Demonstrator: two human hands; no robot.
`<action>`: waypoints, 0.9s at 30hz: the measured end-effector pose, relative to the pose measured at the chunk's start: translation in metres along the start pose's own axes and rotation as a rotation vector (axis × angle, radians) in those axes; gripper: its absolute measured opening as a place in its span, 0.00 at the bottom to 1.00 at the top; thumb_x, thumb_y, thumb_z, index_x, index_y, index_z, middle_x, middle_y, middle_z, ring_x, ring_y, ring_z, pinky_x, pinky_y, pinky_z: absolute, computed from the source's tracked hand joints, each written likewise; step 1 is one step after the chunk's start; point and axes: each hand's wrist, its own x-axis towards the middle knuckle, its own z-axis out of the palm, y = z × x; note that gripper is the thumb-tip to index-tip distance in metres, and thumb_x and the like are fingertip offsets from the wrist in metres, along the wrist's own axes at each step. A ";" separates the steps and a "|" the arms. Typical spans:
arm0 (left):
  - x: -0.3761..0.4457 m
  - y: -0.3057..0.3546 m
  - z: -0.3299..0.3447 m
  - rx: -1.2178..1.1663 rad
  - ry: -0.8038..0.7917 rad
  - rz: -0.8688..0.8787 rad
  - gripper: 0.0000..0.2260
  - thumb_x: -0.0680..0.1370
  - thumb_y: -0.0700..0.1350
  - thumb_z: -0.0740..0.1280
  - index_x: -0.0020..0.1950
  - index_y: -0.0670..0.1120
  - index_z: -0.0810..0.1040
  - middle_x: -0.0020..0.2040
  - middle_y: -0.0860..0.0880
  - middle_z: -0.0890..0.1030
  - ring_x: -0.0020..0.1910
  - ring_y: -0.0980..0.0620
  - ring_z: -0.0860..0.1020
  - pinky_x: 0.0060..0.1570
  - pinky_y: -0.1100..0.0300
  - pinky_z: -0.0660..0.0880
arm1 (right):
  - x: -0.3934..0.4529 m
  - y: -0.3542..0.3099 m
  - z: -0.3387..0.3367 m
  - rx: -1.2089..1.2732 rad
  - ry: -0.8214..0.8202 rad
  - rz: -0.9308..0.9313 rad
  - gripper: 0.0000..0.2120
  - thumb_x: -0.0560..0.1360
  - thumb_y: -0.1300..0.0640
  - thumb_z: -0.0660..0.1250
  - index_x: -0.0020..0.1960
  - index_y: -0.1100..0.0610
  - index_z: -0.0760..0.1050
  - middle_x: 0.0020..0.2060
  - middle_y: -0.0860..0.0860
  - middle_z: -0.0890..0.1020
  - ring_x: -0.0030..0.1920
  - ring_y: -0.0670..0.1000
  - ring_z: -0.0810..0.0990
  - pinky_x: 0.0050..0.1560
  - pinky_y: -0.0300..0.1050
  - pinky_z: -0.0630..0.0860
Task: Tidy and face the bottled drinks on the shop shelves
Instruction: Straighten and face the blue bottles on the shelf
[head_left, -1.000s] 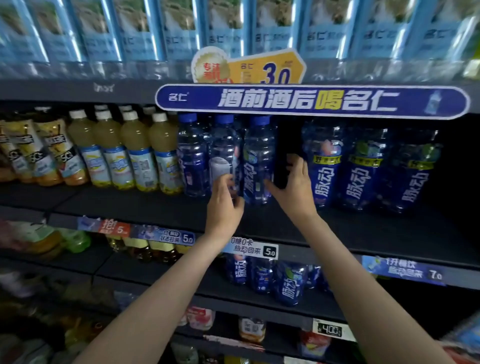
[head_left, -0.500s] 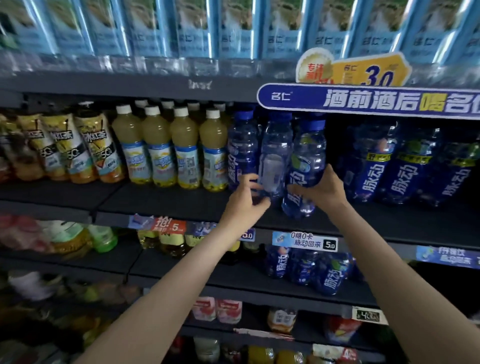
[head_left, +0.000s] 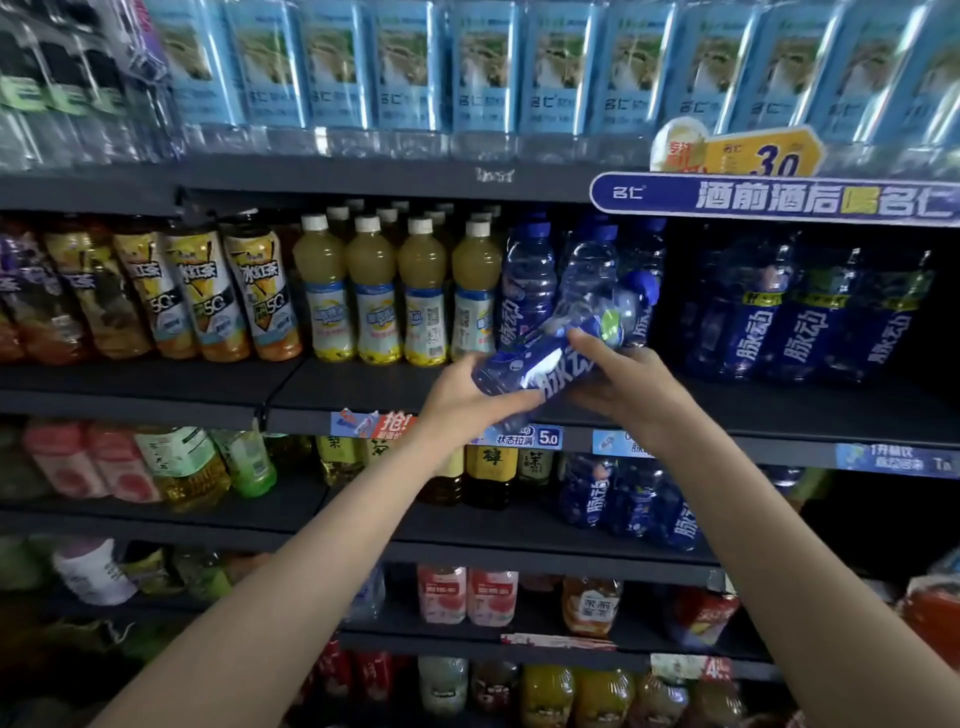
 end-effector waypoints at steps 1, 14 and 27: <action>-0.003 0.001 -0.009 0.040 0.035 0.050 0.23 0.66 0.46 0.78 0.56 0.50 0.72 0.53 0.52 0.80 0.49 0.56 0.79 0.49 0.62 0.76 | -0.003 0.004 0.006 0.067 -0.006 0.044 0.21 0.74 0.52 0.70 0.60 0.65 0.74 0.53 0.59 0.83 0.52 0.55 0.82 0.52 0.48 0.81; -0.018 0.046 -0.045 0.294 0.057 0.535 0.37 0.60 0.62 0.74 0.64 0.54 0.67 0.62 0.54 0.73 0.62 0.56 0.73 0.62 0.53 0.73 | 0.001 -0.004 0.035 0.777 -0.101 0.346 0.29 0.69 0.47 0.72 0.61 0.66 0.74 0.55 0.63 0.80 0.54 0.59 0.81 0.44 0.56 0.81; -0.013 0.035 -0.042 0.548 -0.141 0.276 0.35 0.67 0.52 0.76 0.69 0.51 0.64 0.59 0.59 0.68 0.58 0.61 0.69 0.46 0.72 0.66 | 0.002 -0.003 0.015 0.335 -0.060 -0.057 0.29 0.66 0.59 0.75 0.64 0.59 0.70 0.53 0.55 0.83 0.51 0.54 0.83 0.52 0.50 0.80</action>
